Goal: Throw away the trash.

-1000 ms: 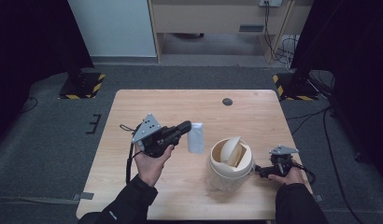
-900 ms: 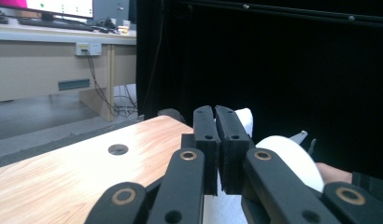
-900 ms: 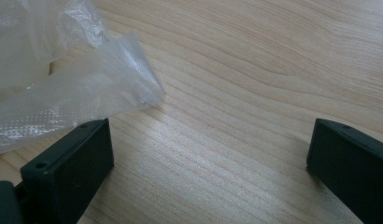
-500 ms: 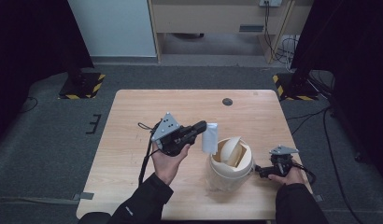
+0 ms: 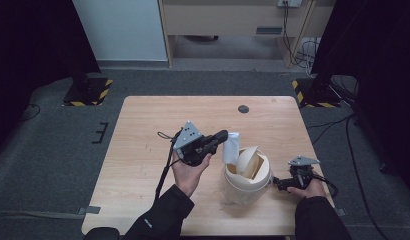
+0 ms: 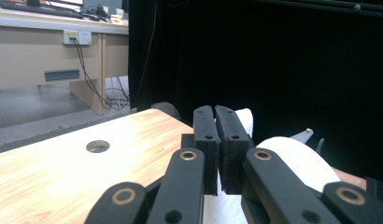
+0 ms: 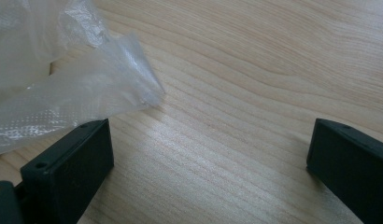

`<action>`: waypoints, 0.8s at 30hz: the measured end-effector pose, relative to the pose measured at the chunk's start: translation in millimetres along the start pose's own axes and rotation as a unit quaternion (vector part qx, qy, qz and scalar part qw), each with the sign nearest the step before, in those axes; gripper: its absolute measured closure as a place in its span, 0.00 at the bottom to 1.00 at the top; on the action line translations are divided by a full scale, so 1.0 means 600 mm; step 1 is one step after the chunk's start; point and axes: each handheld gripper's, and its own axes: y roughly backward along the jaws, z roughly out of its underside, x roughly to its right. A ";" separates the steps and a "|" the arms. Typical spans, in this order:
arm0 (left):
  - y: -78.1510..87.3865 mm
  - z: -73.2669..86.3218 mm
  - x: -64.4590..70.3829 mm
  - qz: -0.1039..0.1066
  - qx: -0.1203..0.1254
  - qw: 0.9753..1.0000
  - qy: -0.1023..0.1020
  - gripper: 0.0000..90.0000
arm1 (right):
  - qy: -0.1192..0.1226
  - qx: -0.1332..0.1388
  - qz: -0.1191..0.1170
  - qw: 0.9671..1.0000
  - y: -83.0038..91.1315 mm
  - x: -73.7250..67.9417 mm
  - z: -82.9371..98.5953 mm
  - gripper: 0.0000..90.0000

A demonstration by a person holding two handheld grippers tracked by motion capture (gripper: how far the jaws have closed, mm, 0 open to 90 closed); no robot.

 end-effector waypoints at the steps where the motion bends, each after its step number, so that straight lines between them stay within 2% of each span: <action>1: -0.002 0.001 0.001 0.000 0.000 1.000 0.001 0.97 | 0.001 0.000 0.000 1.000 0.000 0.000 0.000 0.01; 7: -0.008 0.010 0.001 0.010 -0.002 1.000 0.012 0.97 | 0.000 0.000 0.000 1.000 0.000 0.000 0.000 0.01; 16: -0.024 0.020 0.007 0.039 0.004 0.999 0.026 0.97 | 0.002 0.000 0.000 1.000 0.000 0.000 0.000 0.01; 21: -0.028 0.022 0.011 0.049 0.005 0.999 0.022 0.97 | 0.001 0.000 -0.001 1.000 0.000 0.000 0.000 0.01; 24: -0.026 0.024 0.009 0.054 0.009 0.998 0.029 0.97 | 0.002 0.000 -0.001 1.000 0.000 0.000 0.000 0.01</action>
